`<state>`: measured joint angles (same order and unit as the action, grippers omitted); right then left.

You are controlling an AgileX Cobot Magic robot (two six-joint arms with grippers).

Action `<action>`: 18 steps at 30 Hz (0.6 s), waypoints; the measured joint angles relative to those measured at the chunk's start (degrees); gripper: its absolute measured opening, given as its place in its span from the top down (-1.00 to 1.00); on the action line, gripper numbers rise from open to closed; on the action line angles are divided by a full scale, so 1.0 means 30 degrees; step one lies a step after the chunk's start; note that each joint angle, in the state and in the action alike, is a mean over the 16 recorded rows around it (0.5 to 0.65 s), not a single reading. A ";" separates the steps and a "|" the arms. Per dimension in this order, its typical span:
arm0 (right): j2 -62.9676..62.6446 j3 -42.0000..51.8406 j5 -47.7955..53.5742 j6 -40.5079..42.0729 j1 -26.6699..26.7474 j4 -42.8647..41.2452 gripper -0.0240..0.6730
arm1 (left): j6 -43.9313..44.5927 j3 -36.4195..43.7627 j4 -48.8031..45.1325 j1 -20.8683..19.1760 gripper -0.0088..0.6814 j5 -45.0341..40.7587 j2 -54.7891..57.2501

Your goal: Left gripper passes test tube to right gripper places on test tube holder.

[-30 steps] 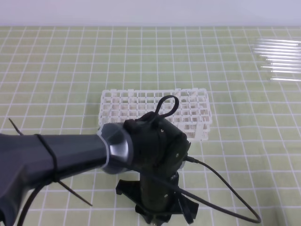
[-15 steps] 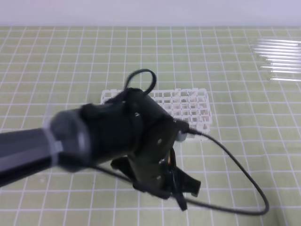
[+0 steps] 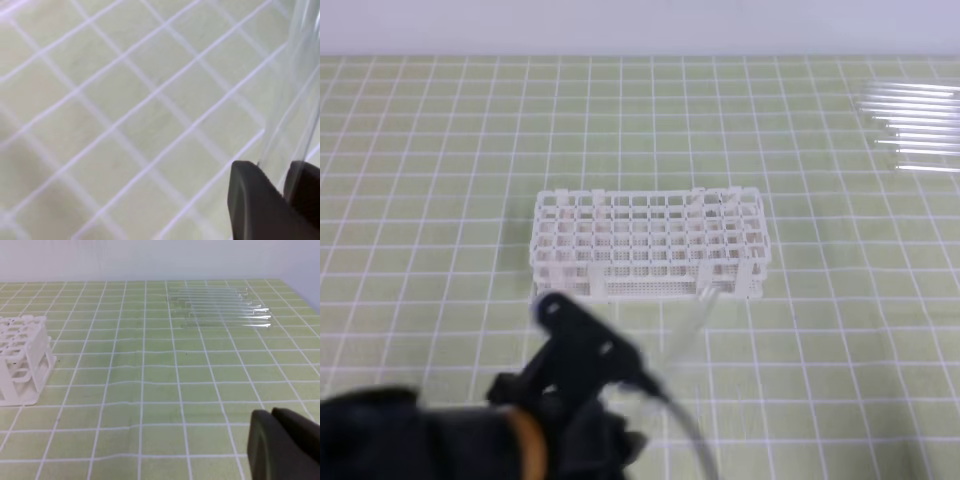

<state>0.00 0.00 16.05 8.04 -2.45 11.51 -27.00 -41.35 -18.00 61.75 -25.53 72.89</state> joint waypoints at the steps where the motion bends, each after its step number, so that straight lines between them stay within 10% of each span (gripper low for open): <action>1: 0.0000 0.0000 0.0000 0.0000 0.0000 0.0000 0.98 | -0.0005 0.0708 -0.0646 0.0030 0.88 0.0523 -0.0544; 18: 0.0000 0.0000 0.0000 0.0000 0.0000 0.0000 0.98 | -0.0178 0.5286 -0.7662 0.0069 0.95 0.7192 -0.4405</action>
<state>0.00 0.00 16.05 8.04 -2.45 11.51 -27.54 -25.49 -40.99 61.96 -3.95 59.68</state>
